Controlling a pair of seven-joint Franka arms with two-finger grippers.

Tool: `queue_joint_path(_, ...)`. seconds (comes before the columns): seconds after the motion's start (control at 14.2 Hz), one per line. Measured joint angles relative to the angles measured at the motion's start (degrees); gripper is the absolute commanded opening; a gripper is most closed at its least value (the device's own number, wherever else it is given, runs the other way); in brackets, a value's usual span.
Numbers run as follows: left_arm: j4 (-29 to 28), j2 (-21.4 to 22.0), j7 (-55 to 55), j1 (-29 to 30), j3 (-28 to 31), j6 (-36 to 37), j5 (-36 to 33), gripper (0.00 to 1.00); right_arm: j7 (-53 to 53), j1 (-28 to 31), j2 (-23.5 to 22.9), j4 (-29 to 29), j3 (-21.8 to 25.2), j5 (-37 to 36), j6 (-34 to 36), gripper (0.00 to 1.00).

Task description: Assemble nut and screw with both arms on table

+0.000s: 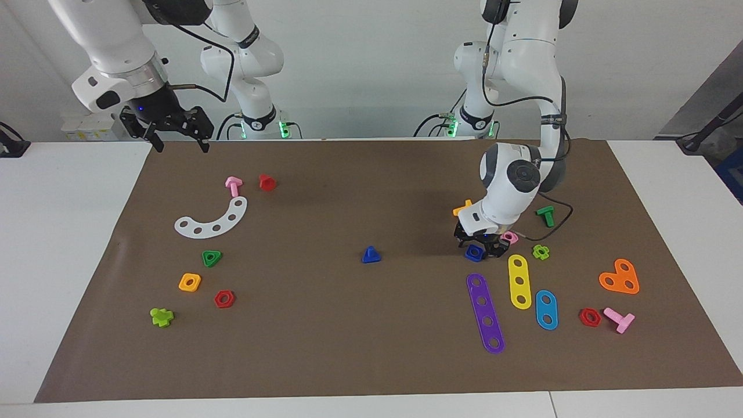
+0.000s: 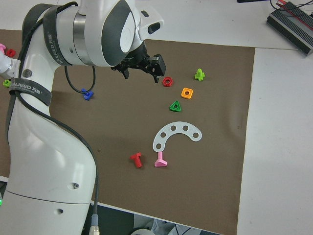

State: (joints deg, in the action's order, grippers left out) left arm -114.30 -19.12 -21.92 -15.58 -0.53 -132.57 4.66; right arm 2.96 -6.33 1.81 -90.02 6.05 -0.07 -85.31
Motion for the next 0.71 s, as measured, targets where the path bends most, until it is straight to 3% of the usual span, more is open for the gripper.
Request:
queue_joint_path(0.35, -0.03, 0.24, -0.07, 0.00, 0.09, -0.08, 0.00, 0.27, 0.00, -0.03, 0.09, 0.38, -0.08, 0.00, 0.65, 1.00)
queue_joint_path(0.71, 0.21, 0.24, 1.15, -0.01, 0.07, -0.16, 0.15, 0.22, -0.91, -0.02, 0.09, 0.35, -0.07, -0.11, 0.67, 1.00)
